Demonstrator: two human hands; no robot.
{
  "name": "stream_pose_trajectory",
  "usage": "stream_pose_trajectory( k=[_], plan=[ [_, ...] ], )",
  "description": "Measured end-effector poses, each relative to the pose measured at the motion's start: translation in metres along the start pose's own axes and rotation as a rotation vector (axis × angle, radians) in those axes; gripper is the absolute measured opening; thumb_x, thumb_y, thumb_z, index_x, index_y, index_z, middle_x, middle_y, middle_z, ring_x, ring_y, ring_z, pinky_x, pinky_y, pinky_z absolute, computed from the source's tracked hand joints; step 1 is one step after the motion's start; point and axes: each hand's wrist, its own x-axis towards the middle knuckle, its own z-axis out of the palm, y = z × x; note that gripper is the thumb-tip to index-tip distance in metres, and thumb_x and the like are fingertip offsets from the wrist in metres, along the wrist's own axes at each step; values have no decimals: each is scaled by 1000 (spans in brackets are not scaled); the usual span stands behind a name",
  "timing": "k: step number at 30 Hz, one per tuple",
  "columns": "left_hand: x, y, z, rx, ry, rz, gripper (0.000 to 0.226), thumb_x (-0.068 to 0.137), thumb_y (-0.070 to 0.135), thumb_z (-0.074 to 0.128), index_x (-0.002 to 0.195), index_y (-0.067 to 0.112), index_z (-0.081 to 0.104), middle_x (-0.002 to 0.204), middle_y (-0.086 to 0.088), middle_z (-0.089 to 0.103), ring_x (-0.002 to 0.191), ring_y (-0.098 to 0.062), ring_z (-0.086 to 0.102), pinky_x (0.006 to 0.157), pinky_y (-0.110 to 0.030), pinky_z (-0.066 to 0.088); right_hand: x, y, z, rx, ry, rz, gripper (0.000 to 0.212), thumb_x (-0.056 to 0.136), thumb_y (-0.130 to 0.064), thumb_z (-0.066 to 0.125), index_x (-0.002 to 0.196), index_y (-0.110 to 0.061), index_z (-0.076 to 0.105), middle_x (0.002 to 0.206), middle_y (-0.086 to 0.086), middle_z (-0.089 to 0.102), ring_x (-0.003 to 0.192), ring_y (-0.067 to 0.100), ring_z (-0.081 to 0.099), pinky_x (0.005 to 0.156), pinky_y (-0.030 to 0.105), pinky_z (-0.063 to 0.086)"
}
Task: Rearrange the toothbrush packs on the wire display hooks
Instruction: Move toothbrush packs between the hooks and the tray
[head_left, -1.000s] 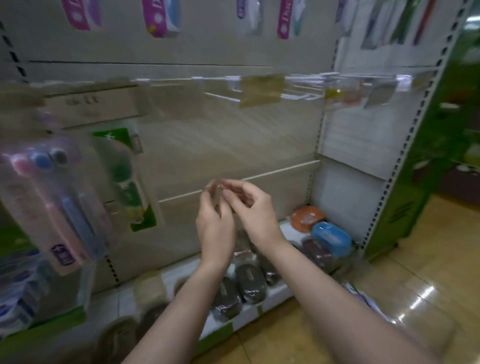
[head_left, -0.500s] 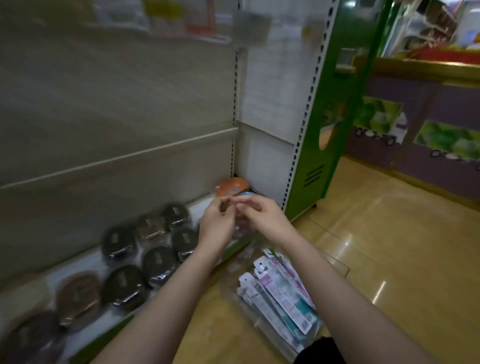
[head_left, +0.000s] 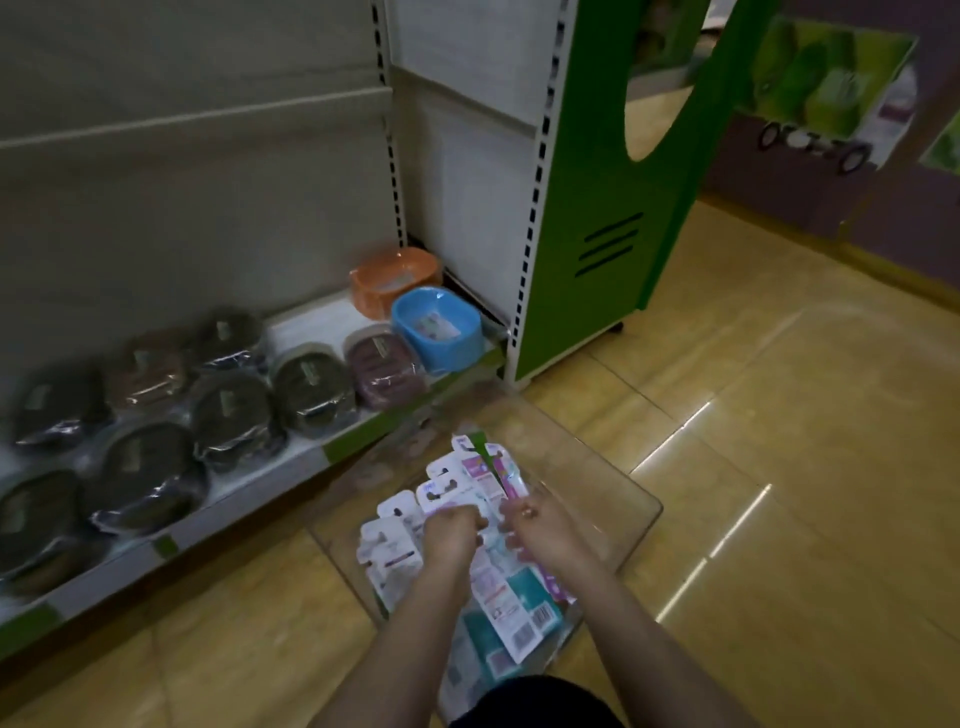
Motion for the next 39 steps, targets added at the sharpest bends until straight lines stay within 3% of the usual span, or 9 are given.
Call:
stream_pose_trajectory(
  k=[3, 8, 12, 15, 19, 24, 30, 35, 39],
  plan=[
    [23, -31, 16, 91, 48, -53, 22, 84, 6, 53, 61, 7, 56, 82, -21, 65, 69, -28, 56, 63, -37, 47, 14, 41, 20, -203, -84, -29, 26, 95, -12, 45, 100, -15, 70, 107, 7, 67, 105, 26, 62, 89, 30, 47],
    [41, -49, 20, 144, 140, -41, 26, 87, 7, 46, 64, 5, 59, 68, -18, 63, 65, -29, 59, 59, -32, 45, 40, 55, 39, -387, -28, -152, 28, 94, -17, 47, 119, -13, 60, 118, 8, 63, 110, 24, 59, 93, 32, 46],
    [42, -54, 27, 312, 319, 88, 19, 89, 13, 52, 102, -1, 55, 96, -16, 64, 91, -33, 61, 76, -33, 46, 51, 68, 54, -707, -94, -296, 35, 95, -25, 44, 129, -15, 47, 131, 4, 44, 118, 19, 46, 101, 30, 39],
    [39, -51, 30, 418, 470, 127, 31, 89, 13, 55, 112, -4, 46, 112, -19, 52, 106, -34, 51, 86, -36, 35, 54, 70, 57, -734, -86, -319, 38, 95, -34, 44, 129, -17, 43, 131, 4, 42, 116, 18, 46, 98, 30, 42],
    [36, -51, 34, 602, 491, 106, 41, 91, 19, 50, 122, -7, 40, 126, -23, 44, 115, -34, 39, 92, -33, 25, 51, 68, 54, -755, -80, -301, 40, 95, -34, 44, 130, -15, 37, 130, 5, 41, 115, 21, 49, 94, 32, 44],
    [36, -45, 29, 443, 455, -1, 44, 90, 23, 53, 122, -6, 45, 127, -24, 47, 120, -36, 40, 99, -38, 32, 40, 61, 54, -677, -134, -246, 42, 93, -34, 49, 127, -16, 31, 125, 4, 46, 110, 25, 56, 90, 36, 45],
    [37, -53, 20, -191, 278, -12, 35, 79, 37, 48, 73, 17, 75, 84, -8, 74, 89, -30, 67, 92, -49, 50, 39, 57, 57, -501, -45, -227, 37, 96, -30, 46, 129, -16, 36, 121, 6, 52, 107, 21, 56, 82, 27, 44],
    [26, -40, 12, -273, 222, 27, 24, 90, 18, 52, 79, 5, 69, 81, -12, 71, 84, -28, 65, 77, -38, 52, 44, 56, 59, -411, -12, -297, 32, 95, -41, 43, 111, -22, 63, 98, 1, 67, 85, 15, 63, 76, 30, 53],
    [23, -37, 2, -244, 167, 56, 23, 93, 18, 51, 89, 5, 70, 90, -17, 71, 91, -33, 66, 81, -41, 53, 35, 49, 55, -221, -16, -357, 29, 91, -47, 50, 105, -23, 59, 89, 0, 68, 80, 14, 65, 72, 30, 54]
  ],
)
